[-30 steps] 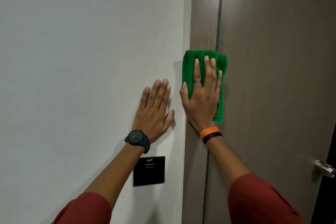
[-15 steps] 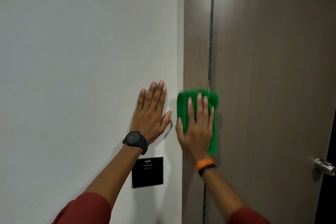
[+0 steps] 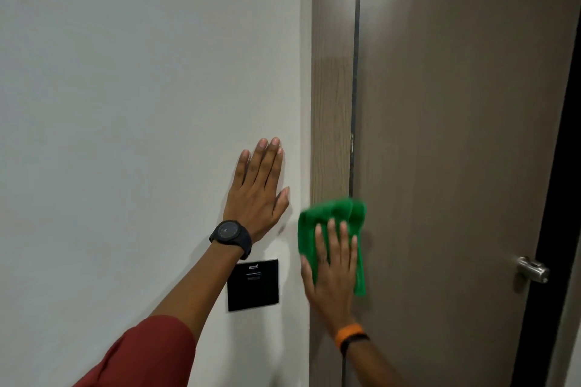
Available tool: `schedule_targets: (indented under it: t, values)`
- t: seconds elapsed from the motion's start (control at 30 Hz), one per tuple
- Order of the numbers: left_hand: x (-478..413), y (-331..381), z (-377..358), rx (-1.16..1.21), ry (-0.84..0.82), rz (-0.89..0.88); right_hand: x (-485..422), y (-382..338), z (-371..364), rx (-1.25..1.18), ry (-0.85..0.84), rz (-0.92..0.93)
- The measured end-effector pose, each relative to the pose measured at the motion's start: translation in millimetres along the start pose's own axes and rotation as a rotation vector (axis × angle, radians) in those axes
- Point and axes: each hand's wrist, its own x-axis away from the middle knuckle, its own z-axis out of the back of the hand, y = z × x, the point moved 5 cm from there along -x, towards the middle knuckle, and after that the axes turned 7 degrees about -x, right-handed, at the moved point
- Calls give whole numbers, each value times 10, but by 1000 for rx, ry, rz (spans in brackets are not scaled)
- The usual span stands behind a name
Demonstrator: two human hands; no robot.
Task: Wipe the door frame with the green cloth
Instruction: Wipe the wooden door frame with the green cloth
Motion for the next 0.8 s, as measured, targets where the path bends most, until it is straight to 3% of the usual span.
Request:
schedule_targets:
  t: [0.13,0.37,0.47,0.67,0.8]
  values:
    - [24,19,20,14,-13,-8,78,57,-10,27,-18,17]
    - [9,2,3,25,-39,-29,-1889,-252,323,-18,129,-37]
    - [6,-7,9,39,-53,-51,-2312,-345,459,-42,181,-48]
    - [16,-39,130,90,-101,-71,-2041,-395,643,-259,274,-110]
    - [169,-66,244,145,-213,-75,-1517,-473,664,-210,157,-96]
